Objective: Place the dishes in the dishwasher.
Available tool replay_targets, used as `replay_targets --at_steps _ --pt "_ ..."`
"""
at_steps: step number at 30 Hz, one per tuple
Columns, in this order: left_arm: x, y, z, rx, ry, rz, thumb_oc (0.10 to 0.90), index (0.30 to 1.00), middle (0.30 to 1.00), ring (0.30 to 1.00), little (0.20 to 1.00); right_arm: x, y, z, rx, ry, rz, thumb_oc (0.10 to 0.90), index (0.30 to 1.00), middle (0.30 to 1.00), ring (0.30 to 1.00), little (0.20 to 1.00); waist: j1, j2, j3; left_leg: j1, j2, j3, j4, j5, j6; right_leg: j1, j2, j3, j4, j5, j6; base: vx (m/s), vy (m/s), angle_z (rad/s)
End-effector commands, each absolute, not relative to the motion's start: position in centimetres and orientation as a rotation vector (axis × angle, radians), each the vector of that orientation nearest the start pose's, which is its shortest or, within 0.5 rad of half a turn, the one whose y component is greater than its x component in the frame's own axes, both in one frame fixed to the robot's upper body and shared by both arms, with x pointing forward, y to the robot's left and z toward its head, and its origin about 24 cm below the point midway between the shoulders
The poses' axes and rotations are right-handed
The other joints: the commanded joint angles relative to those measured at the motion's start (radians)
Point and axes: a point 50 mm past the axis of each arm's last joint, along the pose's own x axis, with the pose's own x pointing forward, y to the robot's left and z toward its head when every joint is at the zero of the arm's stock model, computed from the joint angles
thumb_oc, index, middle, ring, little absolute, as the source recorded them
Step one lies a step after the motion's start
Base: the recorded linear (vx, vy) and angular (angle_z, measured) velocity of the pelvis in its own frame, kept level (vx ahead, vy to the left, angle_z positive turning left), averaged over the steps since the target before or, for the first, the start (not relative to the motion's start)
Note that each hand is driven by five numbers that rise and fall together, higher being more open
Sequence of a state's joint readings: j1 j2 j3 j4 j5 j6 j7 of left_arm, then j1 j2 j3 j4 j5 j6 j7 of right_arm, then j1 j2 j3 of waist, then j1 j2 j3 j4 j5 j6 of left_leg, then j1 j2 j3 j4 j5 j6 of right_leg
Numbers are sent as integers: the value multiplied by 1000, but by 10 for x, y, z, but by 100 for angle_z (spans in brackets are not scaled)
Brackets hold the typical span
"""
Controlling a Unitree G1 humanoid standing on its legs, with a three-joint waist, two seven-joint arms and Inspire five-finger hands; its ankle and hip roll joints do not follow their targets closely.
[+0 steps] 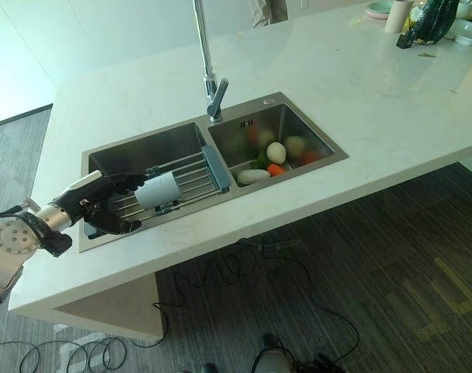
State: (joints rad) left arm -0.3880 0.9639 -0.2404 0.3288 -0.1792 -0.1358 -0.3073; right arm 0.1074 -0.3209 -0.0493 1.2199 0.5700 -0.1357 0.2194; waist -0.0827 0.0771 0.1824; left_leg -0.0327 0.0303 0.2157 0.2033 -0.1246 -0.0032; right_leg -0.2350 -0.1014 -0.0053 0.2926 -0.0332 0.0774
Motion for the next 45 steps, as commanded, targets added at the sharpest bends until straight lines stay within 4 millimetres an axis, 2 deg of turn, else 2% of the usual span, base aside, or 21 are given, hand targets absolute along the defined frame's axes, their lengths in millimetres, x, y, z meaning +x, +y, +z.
replay_targets --at_steps 1,7,12,19,24,40,45 --pt "319 296 206 843 -255 -85 800 900 900 900 900 70 -282 -145 272 969 -387 800 900 900 900 900 -19 -8 -18 -71 -7 -87 97 -148 2 74 -25 -21 7 -145 95 0 0 0" --pt "313 306 201 838 -323 65 800 900 900 900 900 71 -277 -145 269 963 -362 800 900 900 900 900 -17 -11 -4 -80 -11 -90 97 -145 2 65 -33 -27 7 -143 96 0 0 0" --pt "309 308 206 825 -405 190 800 900 900 900 900 73 -272 -146 267 959 -341 800 900 900 900 900 -18 -12 3 -86 -11 -88 97 -143 -1 60 -39 -32 7 -145 96 0 0 0" --pt "310 297 208 812 -428 177 800 900 900 900 900 78 -271 -145 258 953 -324 800 900 900 900 900 -26 -3 24 -105 -12 -94 97 -138 -5 41 -40 -24 7 -146 94 0 0 0" --pt "316 293 204 841 -356 121 800 900 900 900 900 85 -276 -141 240 928 -305 800 900 900 900 900 -35 5 49 -122 -15 -94 97 -131 -10 22 -42 -19 7 -141 95 -5 7 -3" --pt "321 301 215 850 -366 192 800 900 900 900 900 100 -280 -135 219 884 -285 800 900 900 900 900 -43 4 84 -152 -15 -93 97 -118 -15 -11 -46 -13 7 -131 95 -12 5 -3" --pt "323 298 218 871 -356 159 800 900 900 900 900 105 -280 -133 215 872 -276 800 900 900 900 900 -44 4 100 -165 -17 -95 97 -114 -16 -24 -48 -11 7 -126 96 -18 4 -1"
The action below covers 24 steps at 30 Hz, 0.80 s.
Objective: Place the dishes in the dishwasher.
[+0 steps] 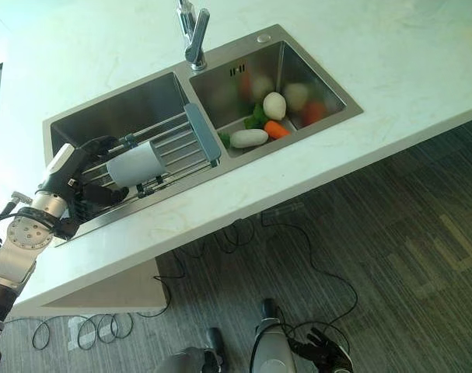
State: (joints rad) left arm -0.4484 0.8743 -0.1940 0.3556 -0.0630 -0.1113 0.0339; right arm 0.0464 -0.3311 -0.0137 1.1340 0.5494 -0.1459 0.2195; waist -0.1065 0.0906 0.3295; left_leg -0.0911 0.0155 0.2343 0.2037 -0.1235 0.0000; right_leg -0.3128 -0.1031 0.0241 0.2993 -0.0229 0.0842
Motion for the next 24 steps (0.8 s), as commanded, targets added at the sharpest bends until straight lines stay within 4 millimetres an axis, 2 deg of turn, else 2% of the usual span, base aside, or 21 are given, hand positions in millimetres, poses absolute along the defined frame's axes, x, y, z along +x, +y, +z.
replay_targets --at_steps 1,17,24 --pt "324 296 217 874 -349 148 800 900 900 900 900 106 -280 -133 215 869 -276 800 900 900 900 900 -19 -9 -45 -109 -3 -115 96 -114 -19 52 -47 -40 1 -136 89 -16 2 -3" --pt "326 295 227 963 -339 97 800 900 900 900 900 120 -283 -127 206 836 -261 800 900 900 900 900 -22 -4 -13 -131 -7 -116 96 -106 -20 29 -49 -33 1 -127 90 -1 0 0" --pt "329 300 220 944 -229 92 800 900 900 900 900 122 -286 -125 205 823 -258 800 900 900 900 900 -23 3 -4 -134 -12 -119 96 -104 -19 27 -52 -34 1 -125 91 0 0 0"
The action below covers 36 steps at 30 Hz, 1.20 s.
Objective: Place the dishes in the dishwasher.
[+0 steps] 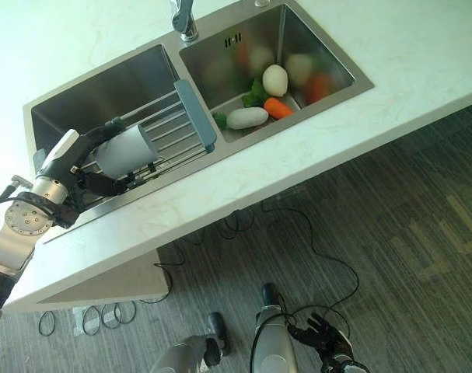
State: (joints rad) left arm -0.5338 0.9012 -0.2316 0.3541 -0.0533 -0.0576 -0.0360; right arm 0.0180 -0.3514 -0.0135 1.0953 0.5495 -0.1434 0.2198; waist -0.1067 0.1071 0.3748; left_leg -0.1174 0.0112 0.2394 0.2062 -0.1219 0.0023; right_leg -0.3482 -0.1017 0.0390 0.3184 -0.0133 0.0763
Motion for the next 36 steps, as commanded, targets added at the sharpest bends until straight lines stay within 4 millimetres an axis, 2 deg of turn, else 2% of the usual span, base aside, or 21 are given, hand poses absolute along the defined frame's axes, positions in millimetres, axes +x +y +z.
replay_targets --at_steps 1,5,6,7,8,10,12,15,17,18,23,32,36 --pt "329 301 218 931 -221 99 800 900 900 900 900 123 -285 -124 204 821 -257 800 900 900 900 900 -23 -13 -48 -108 -8 -124 94 -104 -22 61 -54 -49 -18 -134 99 0 0 0" --pt "330 305 216 892 -215 133 800 900 900 900 900 125 -284 -124 202 817 -256 800 900 900 900 900 -24 -10 -43 -112 -9 -122 94 -102 -22 57 -55 -49 -18 -133 99 0 0 0" --pt "330 306 215 886 -218 142 776 865 865 865 865 125 -284 -124 202 818 -256 800 900 900 900 900 -24 -9 -42 -112 -10 -123 94 -102 -22 57 -55 -47 -18 -133 98 0 0 0" --pt "330 307 215 889 -223 154 728 792 792 792 792 124 -284 -124 204 819 -257 800 900 900 900 900 -23 -9 -41 -112 -10 -124 94 -102 -22 58 -55 -47 -18 -133 99 0 0 0" --pt "330 307 215 890 -224 156 714 771 771 771 771 124 -284 -124 204 819 -257 800 900 900 900 900 -24 -8 -41 -112 -10 -124 94 -102 -22 57 -55 -47 -18 -133 99 0 0 0" --pt "329 309 215 918 -236 190 620 629 629 629 629 126 -283 -124 204 815 -255 800 900 900 900 900 -26 -9 -37 -115 -10 -123 94 -102 -22 53 -57 -46 -18 -131 99 0 0 0" --pt "329 309 214 930 -239 207 595 592 592 592 592 126 -283 -124 203 812 -255 800 900 900 900 900 -26 -9 -35 -117 -11 -124 94 -102 -22 51 -56 -45 -18 -131 99 0 0 0" --pt "329 312 215 971 -227 232 590 585 585 585 585 128 -283 -123 201 806 -252 800 900 900 900 900 -26 -8 -31 -121 -12 -125 94 -100 -22 48 -55 -43 -18 -130 99 0 0 0" --pt "330 314 213 983 -199 239 555 533 533 533 533 130 -283 -122 201 802 -250 800 900 900 900 900 -28 -9 -28 -122 -12 -125 94 -99 -22 46 -56 -43 -18 -129 99 0 0 0" --pt "330 315 210 981 -180 240 400 300 300 300 300 131 -282 -122 202 798 -248 800 900 900 900 900 -28 -10 -26 -124 -12 -126 94 -100 -22 44 -55 -42 -18 -129 99 0 0 0" --pt "334 314 200 980 -145 222 400 300 300 300 300 134 -280 -121 198 789 -237 800 900 900 900 900 -33 -15 -21 -127 -10 -126 94 -100 -20 39 -51 -39 -18 -127 98 0 0 0" --pt "336 307 207 997 -195 209 400 300 300 300 300 133 -277 -122 195 791 -231 800 900 900 900 900 -33 -19 -26 -120 -7 -126 94 -101 -21 47 -48 -42 -18 -128 98 0 0 0" --pt "333 302 214 983 -269 216 400 300 300 300 300 130 -275 -124 201 798 -235 800 900 900 900 900 -28 -19 -36 -112 -5 -124 94 -104 -22 57 -51 -52 -18 -133 98 0 0 0"
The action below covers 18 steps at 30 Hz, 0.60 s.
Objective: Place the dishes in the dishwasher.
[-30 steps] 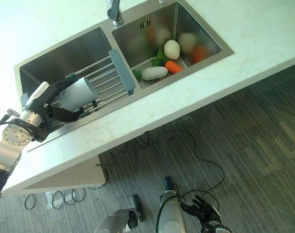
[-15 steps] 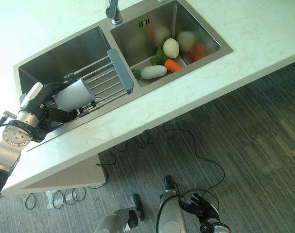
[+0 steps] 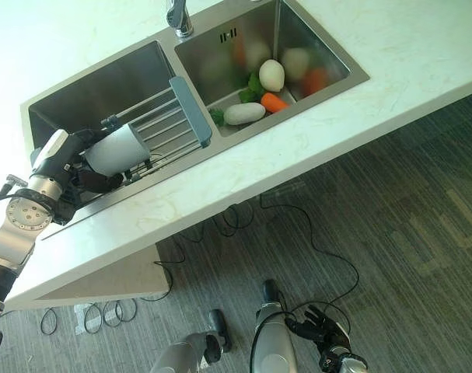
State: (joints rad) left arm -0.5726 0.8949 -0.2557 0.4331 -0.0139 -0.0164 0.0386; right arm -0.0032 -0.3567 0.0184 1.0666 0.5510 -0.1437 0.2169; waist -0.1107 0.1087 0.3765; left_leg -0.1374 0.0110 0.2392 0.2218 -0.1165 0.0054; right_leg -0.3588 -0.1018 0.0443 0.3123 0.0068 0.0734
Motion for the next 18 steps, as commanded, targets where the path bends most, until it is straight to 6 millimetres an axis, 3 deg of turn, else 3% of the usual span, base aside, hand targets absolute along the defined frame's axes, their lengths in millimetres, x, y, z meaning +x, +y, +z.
replay_targets --at_steps 1,3,9,13,18 --pt "332 301 215 975 -286 221 400 300 300 300 300 129 -274 -125 203 799 -236 800 900 900 900 900 -23 -21 -41 -90 -3 -123 78 -110 -25 71 -52 -60 -12 -154 100 0 0 0" --pt "326 296 228 948 -405 236 400 300 300 300 300 123 -274 -128 216 808 -254 800 900 900 900 900 -16 -21 -63 -73 9 -110 78 -114 -29 93 -57 -81 -12 -164 98 -27 -16 7" --pt "314 293 236 925 -526 290 400 300 300 300 300 114 -269 -133 227 833 -272 800 900 900 900 900 0 -26 -98 -46 23 -101 78 -121 -33 129 -62 -110 -12 -180 96 -8 -20 13" --pt "292 294 246 909 -705 428 400 300 300 300 300 99 -265 -141 239 894 -318 800 900 900 900 900 37 -35 -166 3 40 -106 78 -135 -35 195 -57 -145 -12 -208 88 23 -61 15" --pt "276 299 252 897 -809 558 400 300 300 300 300 88 -265 -146 210 962 -312 800 900 900 900 900 68 -39 -205 33 44 -137 78 -142 -38 244 -47 -168 -12 -238 76 -6 -52 27"
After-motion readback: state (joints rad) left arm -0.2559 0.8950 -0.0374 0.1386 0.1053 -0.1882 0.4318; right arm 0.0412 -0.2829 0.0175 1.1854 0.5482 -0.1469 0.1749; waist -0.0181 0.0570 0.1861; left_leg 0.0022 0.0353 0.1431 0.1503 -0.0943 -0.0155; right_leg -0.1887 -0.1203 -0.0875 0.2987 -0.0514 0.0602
